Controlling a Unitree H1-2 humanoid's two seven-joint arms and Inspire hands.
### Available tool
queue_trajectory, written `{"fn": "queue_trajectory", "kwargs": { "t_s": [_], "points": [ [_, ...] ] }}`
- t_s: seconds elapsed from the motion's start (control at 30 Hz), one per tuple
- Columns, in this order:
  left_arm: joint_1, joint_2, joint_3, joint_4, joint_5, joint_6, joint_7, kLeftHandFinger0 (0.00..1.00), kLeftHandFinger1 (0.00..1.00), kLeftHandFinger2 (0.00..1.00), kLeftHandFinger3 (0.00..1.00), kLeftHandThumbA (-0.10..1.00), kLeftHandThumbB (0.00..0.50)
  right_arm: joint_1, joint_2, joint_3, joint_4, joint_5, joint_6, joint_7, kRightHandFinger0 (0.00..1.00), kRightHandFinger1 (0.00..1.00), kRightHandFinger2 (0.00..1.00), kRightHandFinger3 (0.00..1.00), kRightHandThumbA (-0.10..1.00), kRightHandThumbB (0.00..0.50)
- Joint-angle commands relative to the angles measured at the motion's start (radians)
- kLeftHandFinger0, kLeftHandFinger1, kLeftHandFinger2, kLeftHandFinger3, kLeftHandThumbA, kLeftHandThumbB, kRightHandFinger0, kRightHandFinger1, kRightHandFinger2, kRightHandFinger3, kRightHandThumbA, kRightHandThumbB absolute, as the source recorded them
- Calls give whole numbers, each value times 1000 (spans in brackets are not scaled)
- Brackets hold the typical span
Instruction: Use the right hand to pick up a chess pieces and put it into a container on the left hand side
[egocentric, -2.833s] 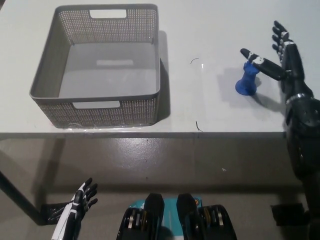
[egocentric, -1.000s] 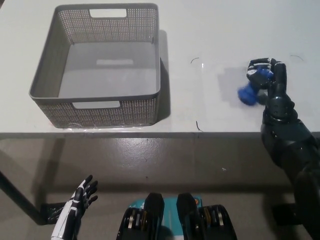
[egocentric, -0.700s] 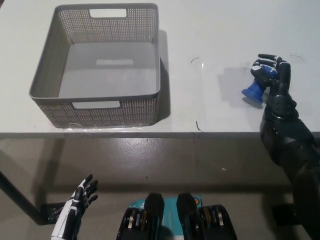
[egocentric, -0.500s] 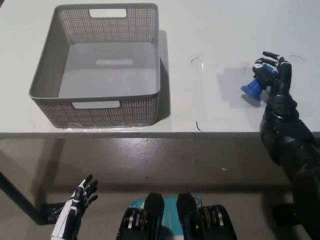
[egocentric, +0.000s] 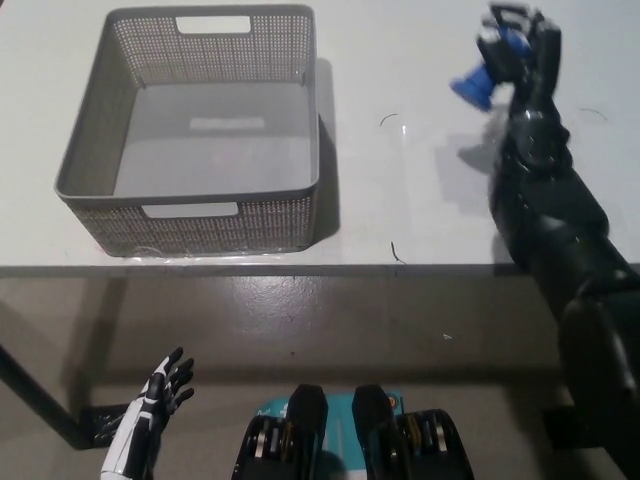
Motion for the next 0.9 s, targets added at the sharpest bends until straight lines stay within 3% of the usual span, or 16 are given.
{"fn": "queue_trajectory", "kwargs": {
  "t_s": [0.0,0.03,0.13,0.23,0.37,0.47,0.53,0.63,0.67,0.7,0.73,0.8,0.83,0.87],
  "points": [
    [6,8,9,-27,-4,-38,-3,1000,1000,1000,1000,1000,450,-95,30,34,-50,-34,-59,-41,0,85,516,575,-100,150],
    [6,11,7,-32,-3,-32,-6,1000,1000,1000,1000,1000,463,-105,38,41,-53,-39,-47,-48,0,79,511,576,-100,153],
    [6,7,9,-18,-3,-48,-2,1000,1000,1000,1000,1000,432,-130,73,49,-62,-28,-56,-25,0,75,502,602,-100,133],
    [11,6,7,-22,-6,-38,-5,1000,1000,1000,1000,1000,456,-151,105,58,-55,-31,-52,-30,0,143,584,641,-100,128],
    [46,1,0,-31,-2,-37,-7,1000,1000,1000,1000,1000,445,-166,174,92,-41,-55,-21,-67,0,114,502,589,-100,143],
    [53,-6,-4,-32,0,-38,-2,1000,1000,1000,1000,1000,411,-184,218,121,-13,-72,-17,-67,0,151,543,578,-100,136],
    [53,-5,-4,-27,3,-38,-1,1000,1000,1000,1000,1000,421,-196,250,150,7,-96,-10,-88,0,139,529,541,-100,135],
    [58,-4,-8,-26,13,-47,1,1000,1000,1000,1000,1000,393,-207,291,147,27,-69,5,-67,0,127,540,562,-100,124],
    [58,-4,-9,-27,15,-44,0,1000,1000,1000,1000,1000,394,-209,296,147,31,-66,13,-60,0,139,514,498,-100,216],
    [57,-3,-10,-27,19,-47,1,1000,1000,1000,1000,1000,392,-211,306,150,39,-67,19,-50,0,103,478,464,-100,149],
    [58,-4,-11,-26,19,-55,0,1000,1000,1000,1000,1000,390,-209,324,153,48,-66,25,-32,0,150,591,538,-100,151],
    [62,-5,-12,-28,21,-57,1,1000,1000,1000,1000,1000,396,-204,335,164,55,-75,24,-30,0,165,571,439,-100,156],
    [62,-1,-15,-28,23,-57,-3,1000,1000,1000,1000,1000,407,-198,350,177,66,-86,17,-36,0,127,480,336,-100,130],
    [60,0,-16,-29,24,-56,-3,1000,1000,1000,1000,1000,407,-199,348,178,66,-85,17,-37,0,111,452,316,-100,126]
  ]
}}
